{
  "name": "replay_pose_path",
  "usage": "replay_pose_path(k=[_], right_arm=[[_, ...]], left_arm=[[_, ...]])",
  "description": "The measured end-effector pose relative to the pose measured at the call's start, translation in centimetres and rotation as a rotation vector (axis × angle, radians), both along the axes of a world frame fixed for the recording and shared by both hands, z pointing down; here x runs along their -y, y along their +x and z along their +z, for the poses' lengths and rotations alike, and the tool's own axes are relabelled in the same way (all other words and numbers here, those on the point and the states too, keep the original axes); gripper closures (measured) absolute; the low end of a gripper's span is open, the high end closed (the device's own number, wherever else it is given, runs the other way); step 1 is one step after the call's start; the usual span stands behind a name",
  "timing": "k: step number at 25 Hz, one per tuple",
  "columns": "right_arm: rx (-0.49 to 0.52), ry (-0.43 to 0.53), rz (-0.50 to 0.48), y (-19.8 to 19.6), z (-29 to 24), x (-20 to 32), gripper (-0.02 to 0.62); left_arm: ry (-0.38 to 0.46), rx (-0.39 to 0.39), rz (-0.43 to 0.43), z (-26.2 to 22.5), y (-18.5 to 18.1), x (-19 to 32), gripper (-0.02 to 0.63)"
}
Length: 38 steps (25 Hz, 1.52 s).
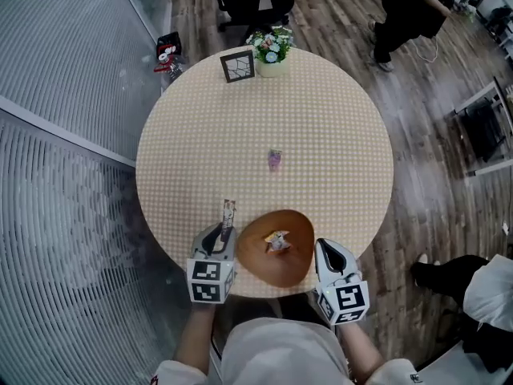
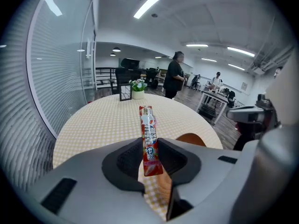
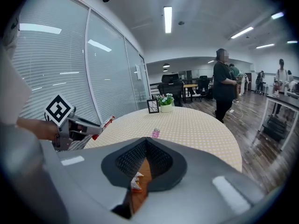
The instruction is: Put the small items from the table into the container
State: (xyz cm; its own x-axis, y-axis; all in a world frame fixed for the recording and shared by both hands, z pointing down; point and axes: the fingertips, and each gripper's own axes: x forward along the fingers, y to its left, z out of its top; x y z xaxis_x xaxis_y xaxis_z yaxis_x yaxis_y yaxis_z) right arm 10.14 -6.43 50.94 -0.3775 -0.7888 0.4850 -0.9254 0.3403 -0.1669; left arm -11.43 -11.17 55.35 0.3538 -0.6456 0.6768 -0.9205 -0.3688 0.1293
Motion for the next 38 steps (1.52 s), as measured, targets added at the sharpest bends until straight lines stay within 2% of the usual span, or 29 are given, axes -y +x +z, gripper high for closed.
replay_pose_path(k=[5, 9, 14, 16, 19, 21, 24, 27, 28, 30, 34, 38], right_arm=[[0.007, 0.007, -0.024, 1.0, 0.2, -1.9, 0.594], [0.014, 0.009, -0.036, 1.7, 0.2, -3.2, 0.594], [0.02, -0.006, -0.032, 3.0, 0.8, -4.7, 0.594], [0.023, -0.008, -0.034, 3.4, 0.8, -5.2, 0.594], [0.021, -0.005, -0.044, 3.8, 1.0, -5.5, 0.594], [0.021, -0.002, -0.049, 3.9, 1.1, -5.7, 0.594], [0.024, 0.006, -0.059, 3.9, 0.8, -5.7, 0.594], [0.031, 0.013, -0.071, 3.9, 0.5, -5.7, 0.594], [0.035, 0.016, -0.076, 3.9, 0.4, -5.6, 0.594], [0.041, 0.021, -0.089, 3.7, 0.0, -5.5, 0.594], [0.052, 0.032, -0.108, 3.2, -0.6, -5.6, 0.594], [0.054, 0.039, -0.118, 3.3, -1.0, -5.7, 0.594]], left_arm=[[-0.103, -0.023, 0.065, 4.5, 5.5, -6.9, 0.503], [-0.178, -0.026, 0.047, 8.1, 7.6, -9.7, 0.503], [-0.198, -0.004, 0.021, 10.4, 8.9, -11.0, 0.502], [-0.174, -0.012, 0.003, 10.2, 9.0, -11.2, 0.502], [-0.141, -0.051, -0.014, 9.5, 9.1, -11.2, 0.468], [-0.075, -0.077, -0.033, 7.6, 8.6, -11.1, 0.468], [0.066, -0.118, -0.075, 3.0, 7.1, -10.7, 0.468], [0.173, -0.114, -0.129, -1.3, 5.5, -10.6, 0.471], [0.199, -0.111, -0.145, -2.5, 5.1, -10.6, 0.478], [0.241, -0.104, -0.179, -4.5, 4.3, -10.7, 0.532], [0.263, -0.071, -0.233, -5.4, 3.1, -11.2, 0.601], [0.255, -0.073, -0.248, -5.0, 3.2, -11.6, 0.603]])
